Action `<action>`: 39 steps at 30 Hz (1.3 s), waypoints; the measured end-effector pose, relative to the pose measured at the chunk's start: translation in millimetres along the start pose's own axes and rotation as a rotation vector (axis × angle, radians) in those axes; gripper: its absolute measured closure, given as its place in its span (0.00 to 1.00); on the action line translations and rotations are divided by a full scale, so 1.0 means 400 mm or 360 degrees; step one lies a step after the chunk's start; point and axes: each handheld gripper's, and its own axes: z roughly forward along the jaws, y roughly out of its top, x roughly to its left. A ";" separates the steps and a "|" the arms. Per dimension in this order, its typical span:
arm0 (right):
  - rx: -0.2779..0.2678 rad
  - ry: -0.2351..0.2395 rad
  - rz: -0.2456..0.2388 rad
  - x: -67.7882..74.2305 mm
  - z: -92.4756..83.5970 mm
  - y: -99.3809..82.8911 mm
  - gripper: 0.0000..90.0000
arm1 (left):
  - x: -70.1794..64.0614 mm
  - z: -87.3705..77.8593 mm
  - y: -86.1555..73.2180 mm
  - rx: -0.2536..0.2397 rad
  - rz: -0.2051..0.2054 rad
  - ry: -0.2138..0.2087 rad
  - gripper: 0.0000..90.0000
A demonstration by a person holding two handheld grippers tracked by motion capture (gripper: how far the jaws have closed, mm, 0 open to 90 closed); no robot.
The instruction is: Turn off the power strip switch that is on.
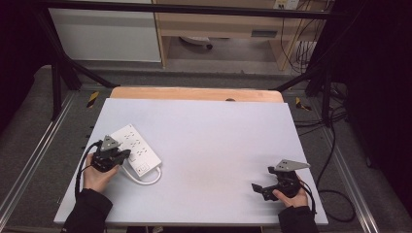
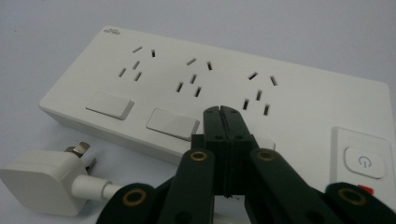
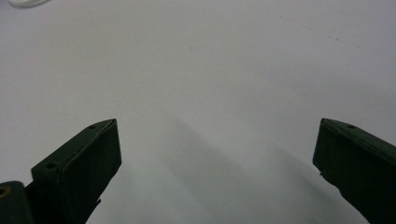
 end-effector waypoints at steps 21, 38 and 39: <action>-0.0003 -0.0005 0.0005 0.002 -0.001 0.000 0.02 | -0.020 -0.053 0.007 -0.0034 0.0018 -0.0100 0.59; -0.0004 -0.0006 0.0013 0.002 -0.001 0.000 0.02 | -0.028 -0.085 -0.031 -0.0002 -0.0020 -0.0142 0.11; -0.0003 -0.0007 0.0009 0.001 -0.001 0.000 0.02 | -0.030 -0.086 -0.035 -0.0003 -0.0020 -0.0145 0.10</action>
